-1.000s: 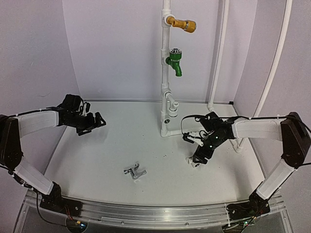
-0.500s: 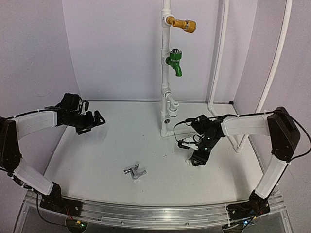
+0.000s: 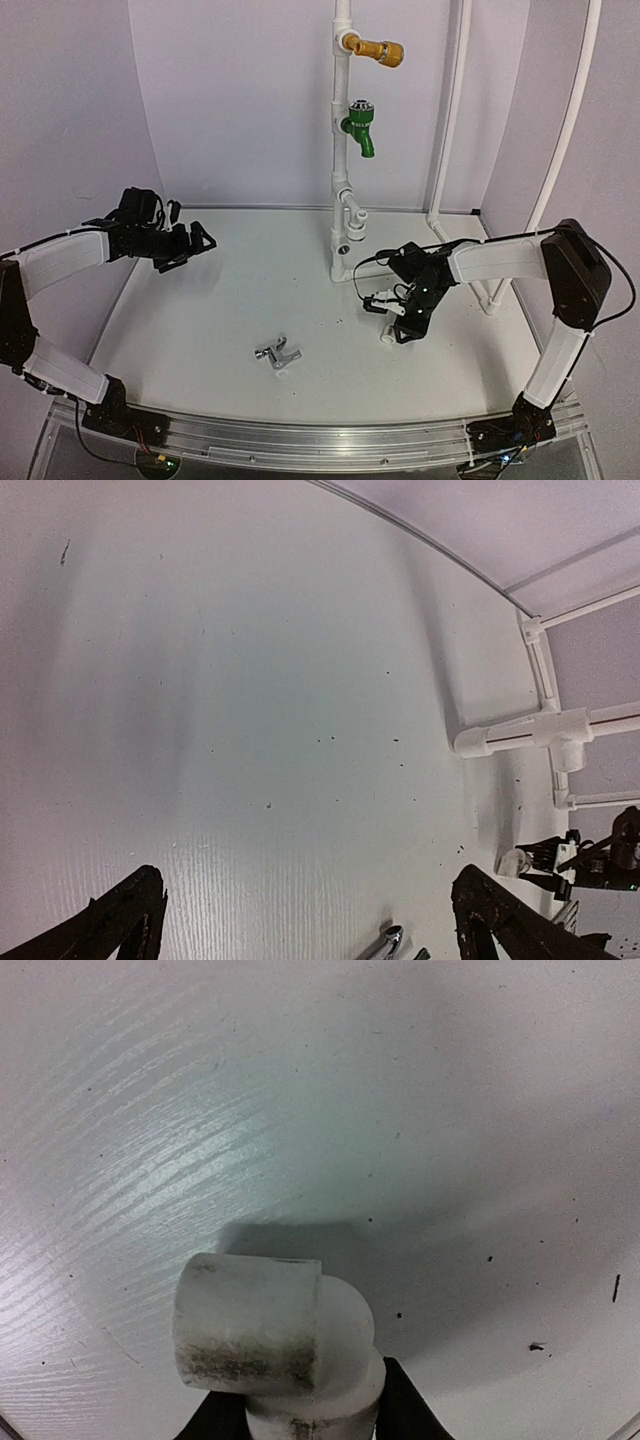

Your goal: Install the water faucets

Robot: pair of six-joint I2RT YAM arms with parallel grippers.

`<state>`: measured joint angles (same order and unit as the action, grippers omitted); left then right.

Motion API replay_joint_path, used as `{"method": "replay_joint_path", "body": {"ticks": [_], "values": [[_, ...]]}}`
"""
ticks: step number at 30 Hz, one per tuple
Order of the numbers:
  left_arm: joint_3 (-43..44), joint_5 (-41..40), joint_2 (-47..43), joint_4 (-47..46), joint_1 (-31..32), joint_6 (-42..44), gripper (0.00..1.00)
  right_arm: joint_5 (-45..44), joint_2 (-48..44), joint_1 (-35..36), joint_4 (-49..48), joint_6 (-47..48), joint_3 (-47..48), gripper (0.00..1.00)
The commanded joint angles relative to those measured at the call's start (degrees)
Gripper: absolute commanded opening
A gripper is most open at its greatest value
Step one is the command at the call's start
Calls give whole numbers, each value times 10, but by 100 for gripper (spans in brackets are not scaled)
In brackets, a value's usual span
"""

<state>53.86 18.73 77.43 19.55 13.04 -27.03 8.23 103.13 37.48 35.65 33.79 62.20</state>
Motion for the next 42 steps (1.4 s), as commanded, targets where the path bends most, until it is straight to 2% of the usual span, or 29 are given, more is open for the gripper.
{"method": "replay_joint_path", "body": {"ticks": [1, 5, 9, 14, 22, 25, 29, 34, 42], "values": [[-12, 45, -45, -11, 1, -1, 100, -2, -4, 30, 4, 0, 9, 30], [-20, 62, -76, 5, 1, -1, 100, 1, -33, 53, -14, -13, 7, 23], [-36, 107, -128, 11, 1, 1, 100, 42, -66, 68, -37, -29, 15, 16], [-69, 199, -205, -12, 1, -21, 100, 113, -82, 110, -97, -58, 29, 17], [-82, 252, -284, 59, 3, -32, 96, 106, -41, 215, -135, -82, 74, 17], [-95, 270, -304, 75, 5, -30, 94, 112, -33, 227, -146, -111, 120, 18], [-105, 274, -315, 70, 11, -47, 91, 113, 12, 238, -143, -156, 240, 18], [-93, 289, -316, 101, 12, -57, 86, 52, 57, 259, -149, -181, 336, 18], [-87, 322, -302, 98, 23, -56, 81, 10, 82, 271, -161, -189, 391, 19]]}}
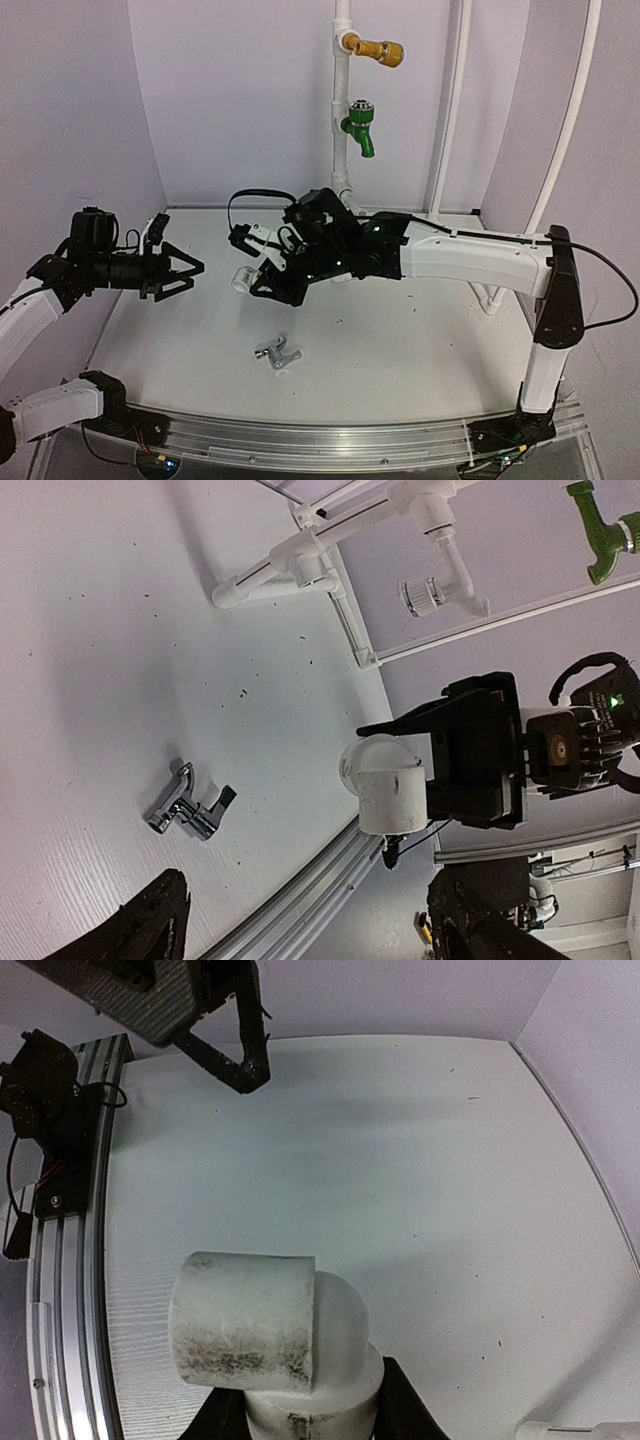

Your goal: Install the water faucets

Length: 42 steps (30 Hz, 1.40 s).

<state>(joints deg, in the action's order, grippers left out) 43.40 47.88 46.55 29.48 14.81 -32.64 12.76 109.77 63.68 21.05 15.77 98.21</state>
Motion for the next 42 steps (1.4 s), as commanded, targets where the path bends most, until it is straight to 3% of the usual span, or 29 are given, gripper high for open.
{"method": "replay_joint_path", "body": {"ticks": [1, 7, 17, 26, 35, 42], "values": [[19, 38, 10, -9, 7, -5, 80, -40, 19, 12, -15, -3, 34, 19], [26, 62, 37, -39, 36, -17, 74, -69, 34, 27, -15, 13, 50, 19], [54, 6, 93, -39, 117, 1, 65, -54, 46, 27, -16, 19, 74, 19], [71, -33, 139, -67, 175, -2, 52, -21, 43, 30, -18, 23, 67, 19], [65, -42, 132, -119, 182, -33, 41, -14, 24, 33, -24, 25, 41, 19], [67, -58, 114, -118, 182, -40, 39, -26, 4, 33, -33, 28, 14, 18]]}}
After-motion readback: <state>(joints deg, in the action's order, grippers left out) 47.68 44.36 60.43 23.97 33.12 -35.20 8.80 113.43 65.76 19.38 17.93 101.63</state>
